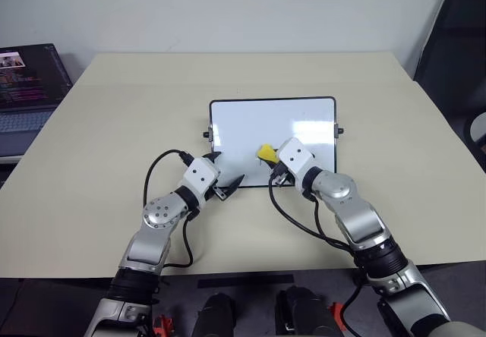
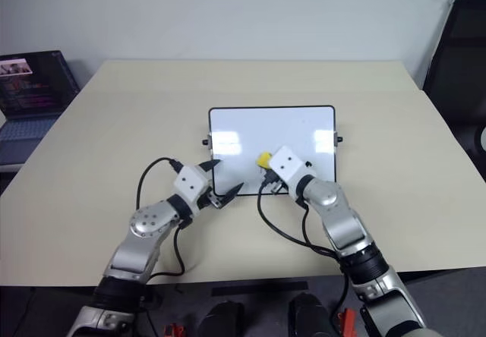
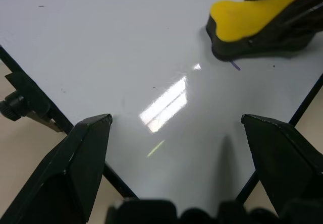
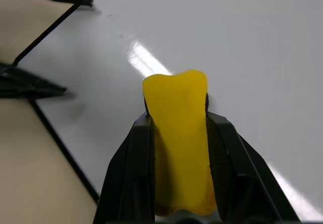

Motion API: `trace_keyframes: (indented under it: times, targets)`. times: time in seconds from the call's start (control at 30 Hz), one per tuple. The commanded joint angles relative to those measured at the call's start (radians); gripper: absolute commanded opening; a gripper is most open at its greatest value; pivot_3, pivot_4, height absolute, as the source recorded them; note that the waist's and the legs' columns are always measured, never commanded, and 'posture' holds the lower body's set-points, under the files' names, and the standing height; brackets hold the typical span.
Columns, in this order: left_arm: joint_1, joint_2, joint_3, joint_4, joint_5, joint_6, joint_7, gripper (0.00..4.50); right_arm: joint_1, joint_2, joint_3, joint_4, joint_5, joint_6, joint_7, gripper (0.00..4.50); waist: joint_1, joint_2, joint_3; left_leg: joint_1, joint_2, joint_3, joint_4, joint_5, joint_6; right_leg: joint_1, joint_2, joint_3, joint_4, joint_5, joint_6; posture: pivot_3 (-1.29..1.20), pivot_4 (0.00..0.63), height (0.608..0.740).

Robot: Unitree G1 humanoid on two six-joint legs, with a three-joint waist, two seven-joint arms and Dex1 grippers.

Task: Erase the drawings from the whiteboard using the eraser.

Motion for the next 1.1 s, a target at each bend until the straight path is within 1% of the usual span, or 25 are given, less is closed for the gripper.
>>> trace_keyframes:
  times: [0.03,0.2,0.37,0.53,0.7,0.8,0.93,1.1]
  targets:
    - [-0.004,0.011,0.022,-0.017,-0.008,-0.026,0.002,4.50,0.035,-0.025,0.046,-0.020,-0.022,0.012,0.044,1.07,0.000,0.000,0.000,0.000,0.000,0.000,0.000,0.000,0.000,0.000,0.000,0.000,0.000,0.000,0.000,0.00,0.150,0.740]
    - [0.005,0.012,0.023,-0.020,-0.009,-0.026,0.001,4.50,0.064,-0.049,0.068,-0.050,-0.031,0.012,0.077,1.07,0.001,0.000,0.000,0.004,0.000,0.000,0.000,0.000,0.000,0.004,0.000,0.000,-0.001,0.000,0.000,0.00,0.150,0.740]
    - [0.006,0.011,0.022,-0.009,-0.009,-0.034,-0.001,4.50,0.064,-0.057,0.033,-0.050,-0.030,0.005,0.061,1.07,0.003,0.000,0.000,0.006,0.000,-0.001,0.001,0.000,0.000,0.007,0.001,-0.001,-0.001,0.000,0.000,0.00,0.150,0.740]
    - [-0.021,0.003,0.015,0.036,-0.007,-0.058,-0.004,4.50,0.015,-0.026,-0.040,0.000,-0.037,-0.031,-0.036,1.07,0.004,0.000,0.000,0.006,0.000,-0.001,0.001,0.000,0.000,0.007,0.001,-0.001,-0.001,0.000,0.000,0.00,0.150,0.740]
    - [-0.044,-0.006,0.006,0.072,-0.006,-0.082,-0.009,4.50,-0.017,-0.027,-0.074,0.039,-0.076,-0.040,-0.121,1.07,0.004,0.000,0.000,0.006,0.000,-0.001,0.004,0.000,0.000,0.008,0.001,-0.001,-0.001,0.001,0.002,0.00,0.150,0.740]
    - [-0.055,-0.010,0.003,0.085,-0.005,-0.091,-0.013,4.50,-0.020,-0.034,-0.080,0.049,-0.093,-0.030,-0.143,1.07,0.004,0.000,0.000,0.006,0.000,-0.001,0.005,0.000,0.000,0.009,0.001,0.000,-0.001,0.001,0.002,0.00,0.150,0.740]
    - [-0.069,-0.013,0.001,0.098,-0.005,-0.097,-0.018,4.50,-0.006,-0.041,-0.079,0.042,-0.088,-0.028,-0.137,1.07,0.006,0.000,0.000,0.006,0.000,-0.001,0.007,0.000,0.000,0.009,0.000,-0.001,-0.001,0.002,0.003,0.00,0.150,0.740]
    - [-0.084,-0.017,0.003,0.108,-0.002,-0.100,-0.020,4.50,0.046,-0.087,-0.039,-0.008,-0.079,-0.006,-0.060,1.07,0.007,0.000,0.000,0.006,0.000,-0.001,0.008,0.000,0.000,0.011,0.000,-0.001,-0.002,0.002,0.004,0.00,0.150,0.740]
